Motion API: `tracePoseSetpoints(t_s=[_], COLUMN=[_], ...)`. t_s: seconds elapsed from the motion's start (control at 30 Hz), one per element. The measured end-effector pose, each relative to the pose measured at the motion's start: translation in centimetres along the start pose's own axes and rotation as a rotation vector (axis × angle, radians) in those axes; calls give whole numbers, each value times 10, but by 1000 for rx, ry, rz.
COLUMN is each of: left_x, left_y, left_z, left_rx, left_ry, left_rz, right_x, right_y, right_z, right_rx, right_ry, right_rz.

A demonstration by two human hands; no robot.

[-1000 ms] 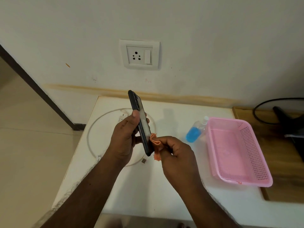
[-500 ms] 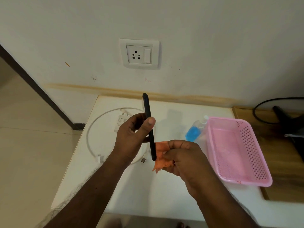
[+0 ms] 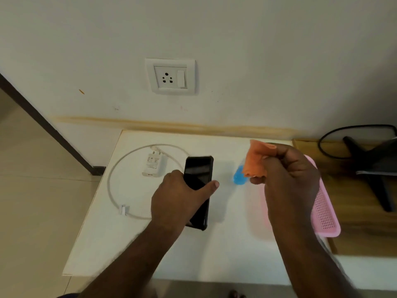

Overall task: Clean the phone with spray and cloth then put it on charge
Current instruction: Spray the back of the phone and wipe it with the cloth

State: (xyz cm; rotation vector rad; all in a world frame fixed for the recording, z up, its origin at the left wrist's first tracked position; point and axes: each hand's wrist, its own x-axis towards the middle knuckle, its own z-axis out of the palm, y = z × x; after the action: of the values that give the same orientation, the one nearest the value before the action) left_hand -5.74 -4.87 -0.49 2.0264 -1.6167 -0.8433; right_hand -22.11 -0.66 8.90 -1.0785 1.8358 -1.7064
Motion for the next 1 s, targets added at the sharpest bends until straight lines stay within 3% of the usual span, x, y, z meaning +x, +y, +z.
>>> tracePoseSetpoints(t_s=[0.1, 0.23, 0.3, 0.37, 0.47, 0.57, 0.73, 0.9, 1.0], left_x=[-8, -12, -13, -14, -14, -10, -2, 3, 3], left_y=[7, 21, 27, 31, 37, 44, 46, 39, 39], left_z=[18, 36, 44, 51, 61, 70, 77, 81, 81], left_rx=[186, 340, 350, 363, 402, 448, 491, 528, 594], left_ry=[-69, -58, -62, -65, -50, -15, 54, 86, 58], left_rz=[-25, -11, -26, -27, 0, 24, -15, 4, -6], right_x=[11, 13, 19, 30, 36, 31, 23, 13, 8], right_y=[12, 24, 29, 34, 47, 61, 74, 82, 95], right_z=[-17, -33, -45, -53, -54, -48, -38, -20, -1], right_rx=[-102, -87, -87, -173, -487, -707, -859, -939, -1055], right_ry=[132, 73, -48, -284, -582, -763, -892, -908, -893], right_rz=[-60, -11, -29, -23, 16, 50, 5, -25, 53])
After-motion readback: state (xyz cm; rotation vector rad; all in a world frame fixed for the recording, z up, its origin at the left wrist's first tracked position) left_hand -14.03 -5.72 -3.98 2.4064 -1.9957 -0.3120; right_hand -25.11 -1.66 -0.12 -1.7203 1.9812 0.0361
